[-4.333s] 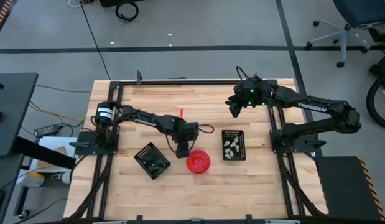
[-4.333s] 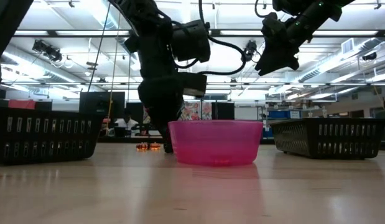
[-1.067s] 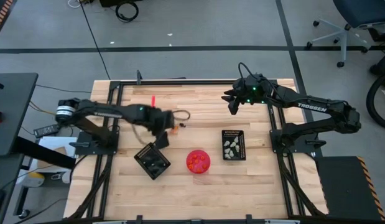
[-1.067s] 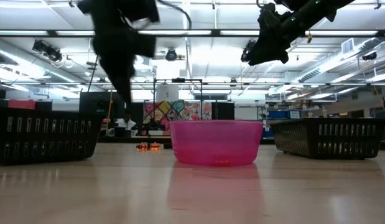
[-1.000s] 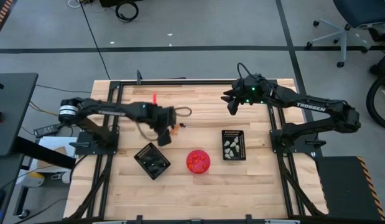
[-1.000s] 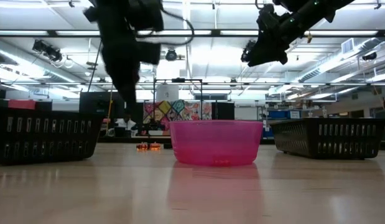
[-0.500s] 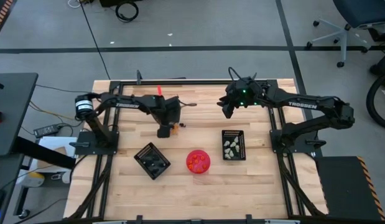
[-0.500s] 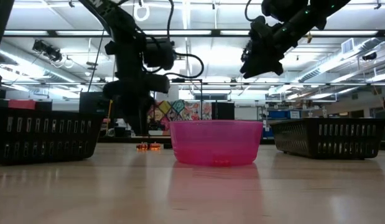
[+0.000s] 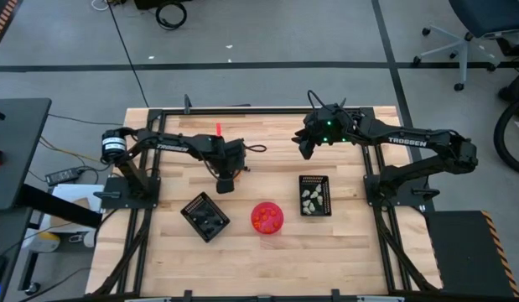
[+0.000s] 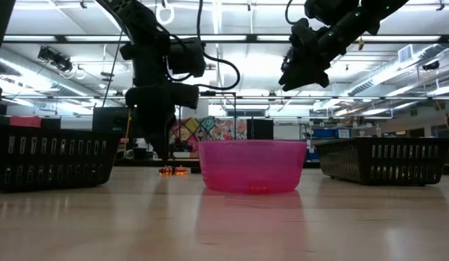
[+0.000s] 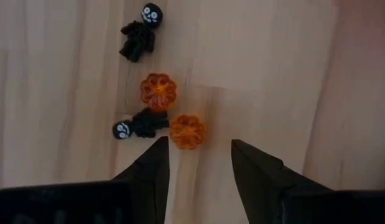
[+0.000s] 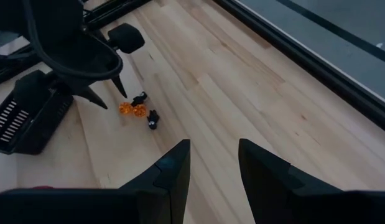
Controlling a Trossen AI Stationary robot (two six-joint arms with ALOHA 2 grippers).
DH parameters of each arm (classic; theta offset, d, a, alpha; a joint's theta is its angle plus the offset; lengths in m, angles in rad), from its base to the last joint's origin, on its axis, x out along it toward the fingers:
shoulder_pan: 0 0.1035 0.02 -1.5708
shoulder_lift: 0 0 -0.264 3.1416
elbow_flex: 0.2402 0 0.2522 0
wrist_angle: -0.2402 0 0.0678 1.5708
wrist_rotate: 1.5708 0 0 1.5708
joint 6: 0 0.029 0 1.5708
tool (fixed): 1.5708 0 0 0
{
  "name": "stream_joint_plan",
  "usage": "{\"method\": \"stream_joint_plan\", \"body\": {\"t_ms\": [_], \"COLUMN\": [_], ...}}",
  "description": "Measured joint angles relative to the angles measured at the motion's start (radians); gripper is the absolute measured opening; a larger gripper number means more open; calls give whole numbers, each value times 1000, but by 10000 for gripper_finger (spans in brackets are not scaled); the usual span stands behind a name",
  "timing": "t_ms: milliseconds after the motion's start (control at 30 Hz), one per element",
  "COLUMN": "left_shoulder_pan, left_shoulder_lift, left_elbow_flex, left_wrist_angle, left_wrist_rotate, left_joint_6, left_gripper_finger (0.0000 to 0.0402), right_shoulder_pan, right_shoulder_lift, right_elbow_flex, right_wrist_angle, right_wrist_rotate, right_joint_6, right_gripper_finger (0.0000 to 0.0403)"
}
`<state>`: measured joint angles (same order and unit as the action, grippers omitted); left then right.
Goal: Sort Halloween decoration
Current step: Put the orange pumpkin toy into the pink bowl
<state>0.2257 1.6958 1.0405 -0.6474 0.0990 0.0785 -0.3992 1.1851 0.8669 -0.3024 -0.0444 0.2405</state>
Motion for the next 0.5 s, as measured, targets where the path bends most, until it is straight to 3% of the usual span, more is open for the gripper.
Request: {"method": "stream_joint_plan", "body": {"t_ms": [200,500], "left_shoulder_pan": [-38,-62], "left_shoulder_lift": [8,100], "left_elbow_flex": [0,3], "left_wrist_angle": [7,40], "left_wrist_rotate": [-90,-132], "left_joint_6": [-111,-253], "left_gripper_finger": [144,144], "right_shoulder_pan": [0,0], "right_shoulder_lift": [0,0], "right_elbow_flex": [0,0], "right_wrist_angle": [23,28], "right_wrist_rotate": [1,-1], "right_joint_6": [-6,-7], "right_gripper_finger": [140,140]}}
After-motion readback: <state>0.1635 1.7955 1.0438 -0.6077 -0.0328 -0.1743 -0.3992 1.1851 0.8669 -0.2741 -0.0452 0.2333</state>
